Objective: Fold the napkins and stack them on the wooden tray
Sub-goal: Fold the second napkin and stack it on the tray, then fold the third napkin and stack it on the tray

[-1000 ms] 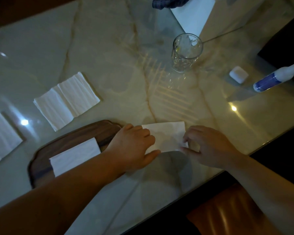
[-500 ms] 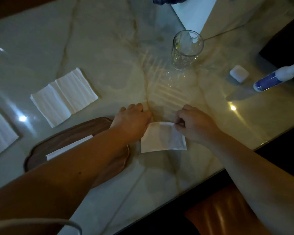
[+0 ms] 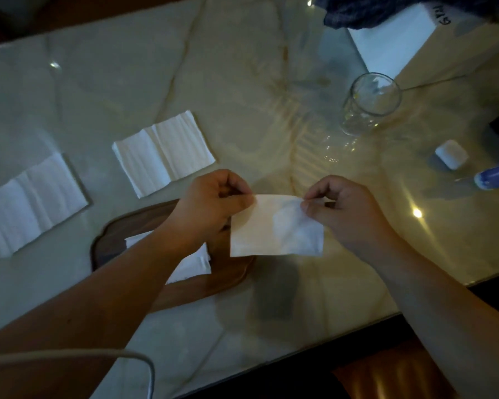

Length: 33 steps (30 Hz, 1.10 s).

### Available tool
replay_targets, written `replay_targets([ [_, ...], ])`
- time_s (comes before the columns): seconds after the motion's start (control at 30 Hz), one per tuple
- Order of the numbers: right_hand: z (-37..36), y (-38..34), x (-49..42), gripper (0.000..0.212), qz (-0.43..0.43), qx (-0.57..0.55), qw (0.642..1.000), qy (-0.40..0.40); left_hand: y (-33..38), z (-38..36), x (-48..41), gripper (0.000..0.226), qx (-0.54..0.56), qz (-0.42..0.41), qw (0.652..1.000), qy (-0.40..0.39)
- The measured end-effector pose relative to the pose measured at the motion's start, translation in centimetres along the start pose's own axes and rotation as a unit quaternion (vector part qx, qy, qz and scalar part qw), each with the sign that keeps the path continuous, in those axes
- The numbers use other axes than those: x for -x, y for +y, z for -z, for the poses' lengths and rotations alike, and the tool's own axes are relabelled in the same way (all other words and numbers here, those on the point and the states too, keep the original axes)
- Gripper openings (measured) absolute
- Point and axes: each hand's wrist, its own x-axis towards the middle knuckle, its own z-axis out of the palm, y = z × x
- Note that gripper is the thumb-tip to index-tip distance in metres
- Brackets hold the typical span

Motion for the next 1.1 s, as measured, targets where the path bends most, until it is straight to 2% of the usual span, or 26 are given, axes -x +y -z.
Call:
replay_targets([
  [0.2, -7.2, -2.0, -1.3, 0.024, 0.013, 0.038, 0.996, -0.083, -2.9, 6.8, 3.2, 0.010, 0.027, 0.037, 0.995, 0.087],
  [0.47, -14.8, -2.6, -2.1, 0.020, 0.027, 0.092, 0.983, -0.159, -7.4, 12.0, 6.7, 0.019, -0.006, 0.072, 0.986, 0.152],
  [0.73, -17.1, -2.4, -2.4, 0.018, 0.070, 0.169, 0.969, -0.165, -9.6, 12.9, 6.9, 0.029, -0.094, 0.072, 0.977, 0.179],
  [0.97, -18.0, -2.5, -2.4, 0.006, 0.162, 0.298, 0.917, -0.207, -10.8, 12.8, 6.9, 0.023, -0.203, 0.080, 0.961, 0.173],
  [1.07, -17.5, -2.5, -2.4, 0.008, 0.240, 0.405, 0.859, -0.202, -10.9, 13.1, 7.4, 0.018, -0.320, 0.028, 0.922, 0.217],
  [1.1, -17.3, -2.6, -2.6, 0.011, 0.248, 0.410, 0.855, -0.199, -10.8, 13.4, 7.5, 0.018, -0.343, 0.002, 0.911, 0.230],
])
